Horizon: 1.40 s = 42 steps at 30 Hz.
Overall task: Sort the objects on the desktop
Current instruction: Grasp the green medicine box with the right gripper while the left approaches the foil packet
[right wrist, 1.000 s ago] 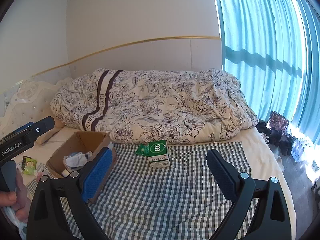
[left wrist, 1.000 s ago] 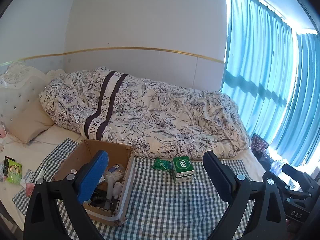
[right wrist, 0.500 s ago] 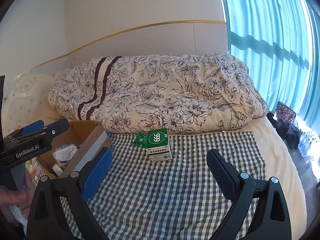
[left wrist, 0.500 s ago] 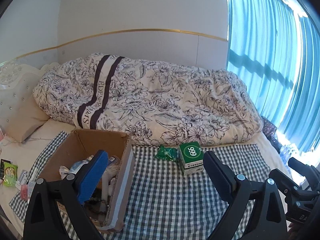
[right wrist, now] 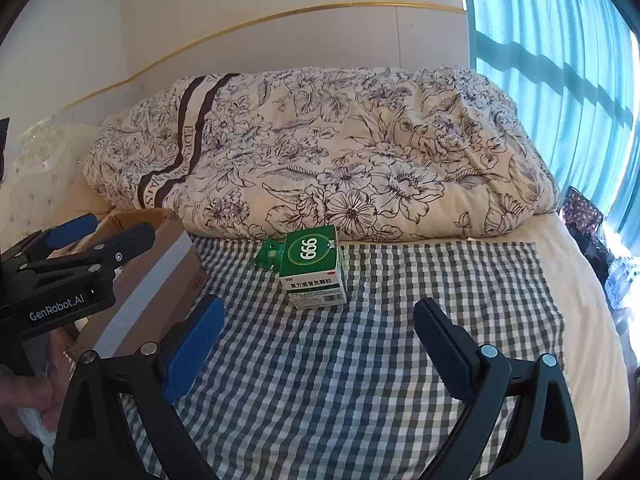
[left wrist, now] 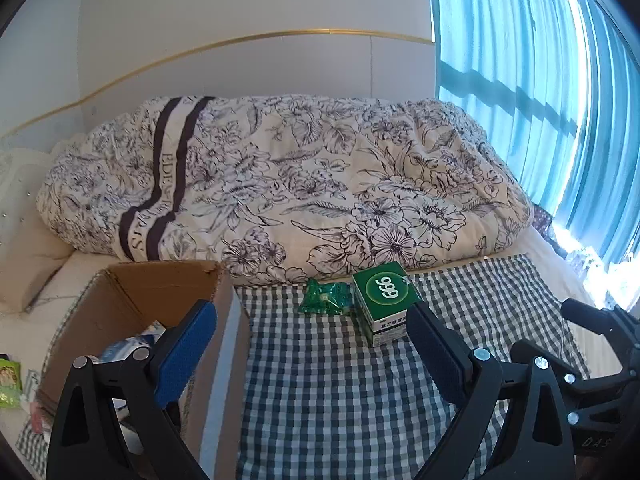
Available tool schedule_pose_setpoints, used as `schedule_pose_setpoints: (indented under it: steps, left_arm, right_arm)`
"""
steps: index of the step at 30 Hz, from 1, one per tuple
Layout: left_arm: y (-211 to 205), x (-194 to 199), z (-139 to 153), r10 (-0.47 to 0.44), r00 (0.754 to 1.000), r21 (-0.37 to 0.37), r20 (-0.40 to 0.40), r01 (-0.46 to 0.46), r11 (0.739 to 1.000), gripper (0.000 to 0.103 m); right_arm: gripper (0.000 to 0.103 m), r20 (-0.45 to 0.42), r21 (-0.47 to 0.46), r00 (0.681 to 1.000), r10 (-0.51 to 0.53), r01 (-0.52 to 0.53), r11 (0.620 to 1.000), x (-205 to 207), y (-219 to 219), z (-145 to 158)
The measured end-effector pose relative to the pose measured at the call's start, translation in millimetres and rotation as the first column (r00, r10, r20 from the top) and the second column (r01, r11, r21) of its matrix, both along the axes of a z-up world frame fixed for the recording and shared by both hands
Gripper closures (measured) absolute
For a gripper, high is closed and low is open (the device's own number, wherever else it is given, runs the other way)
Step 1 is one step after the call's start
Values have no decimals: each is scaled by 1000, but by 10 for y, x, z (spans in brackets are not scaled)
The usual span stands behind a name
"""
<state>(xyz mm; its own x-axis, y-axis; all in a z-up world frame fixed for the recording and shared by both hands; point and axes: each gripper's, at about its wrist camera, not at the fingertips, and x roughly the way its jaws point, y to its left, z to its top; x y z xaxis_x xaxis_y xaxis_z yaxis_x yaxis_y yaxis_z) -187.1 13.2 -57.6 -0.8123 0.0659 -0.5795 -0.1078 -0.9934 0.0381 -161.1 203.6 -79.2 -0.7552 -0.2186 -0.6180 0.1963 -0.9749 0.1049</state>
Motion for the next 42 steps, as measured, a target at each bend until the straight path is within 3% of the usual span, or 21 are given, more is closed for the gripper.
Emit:
schedule_pose_setpoints:
  steps: [7, 22, 42]
  left_arm:
    - [-29, -341, -301, 27, 999, -7, 40, -27, 1000, 5]
    - [-99, -795, -599, 32, 996, 6, 79, -33, 999, 5]
    - [-91, -1043, -787, 31, 995, 6, 91, -31, 999, 5]
  right_arm:
    - [7, 19, 10, 1000, 6, -6, 1000, -341, -82, -337]
    - [7, 54, 31, 998, 22, -24, 999, -1016, -437, -1068]
    - [9, 112, 56, 992, -48, 42, 998, -1689, -593, -1471]
